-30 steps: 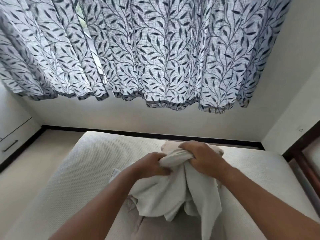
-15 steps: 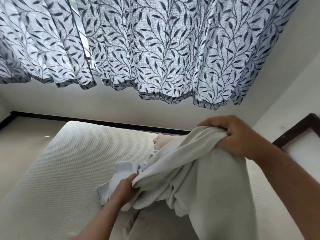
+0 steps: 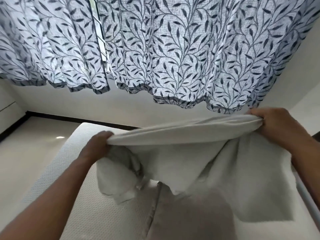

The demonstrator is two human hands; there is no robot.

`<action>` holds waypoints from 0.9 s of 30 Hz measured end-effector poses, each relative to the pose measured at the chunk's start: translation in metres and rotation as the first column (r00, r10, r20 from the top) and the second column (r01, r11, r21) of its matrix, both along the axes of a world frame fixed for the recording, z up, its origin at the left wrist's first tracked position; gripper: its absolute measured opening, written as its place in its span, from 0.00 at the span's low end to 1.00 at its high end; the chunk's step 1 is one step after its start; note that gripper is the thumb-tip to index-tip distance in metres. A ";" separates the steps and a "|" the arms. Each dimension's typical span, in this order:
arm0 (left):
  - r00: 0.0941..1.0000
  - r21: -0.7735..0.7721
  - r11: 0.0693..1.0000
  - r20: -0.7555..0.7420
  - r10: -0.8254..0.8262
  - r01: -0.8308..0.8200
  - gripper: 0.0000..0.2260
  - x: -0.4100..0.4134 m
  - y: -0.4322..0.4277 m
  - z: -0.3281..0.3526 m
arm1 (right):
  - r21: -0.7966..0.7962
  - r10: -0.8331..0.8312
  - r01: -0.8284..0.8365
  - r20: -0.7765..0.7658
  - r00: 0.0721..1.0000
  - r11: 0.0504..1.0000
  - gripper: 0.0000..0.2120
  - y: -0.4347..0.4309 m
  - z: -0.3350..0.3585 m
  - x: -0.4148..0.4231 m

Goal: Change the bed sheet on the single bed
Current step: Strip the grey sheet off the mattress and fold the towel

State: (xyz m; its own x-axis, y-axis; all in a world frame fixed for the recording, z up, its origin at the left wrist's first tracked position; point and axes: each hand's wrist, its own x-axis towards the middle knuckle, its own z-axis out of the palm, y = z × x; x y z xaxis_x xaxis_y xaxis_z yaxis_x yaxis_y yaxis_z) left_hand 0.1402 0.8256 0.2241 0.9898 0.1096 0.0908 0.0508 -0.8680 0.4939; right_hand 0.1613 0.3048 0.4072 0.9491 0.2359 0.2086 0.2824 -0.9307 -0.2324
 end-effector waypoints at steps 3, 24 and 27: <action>0.998 0.098 0.995 -0.056 -0.007 0.013 0.14 -0.007 0.027 -0.028 | -0.109 -0.041 0.035 -0.055 0.998 0.993 0.17 0.000 -0.020 0.009; 0.740 -0.566 0.576 -0.093 0.666 -0.590 0.17 0.028 0.081 -0.026 | -0.366 -0.635 0.558 -0.130 0.762 0.745 0.19 0.019 -0.108 0.045; 0.733 -0.539 0.651 0.087 0.674 -0.535 0.12 0.040 0.086 0.025 | -0.106 -0.591 0.590 -0.302 0.748 0.800 0.14 0.023 -0.102 0.060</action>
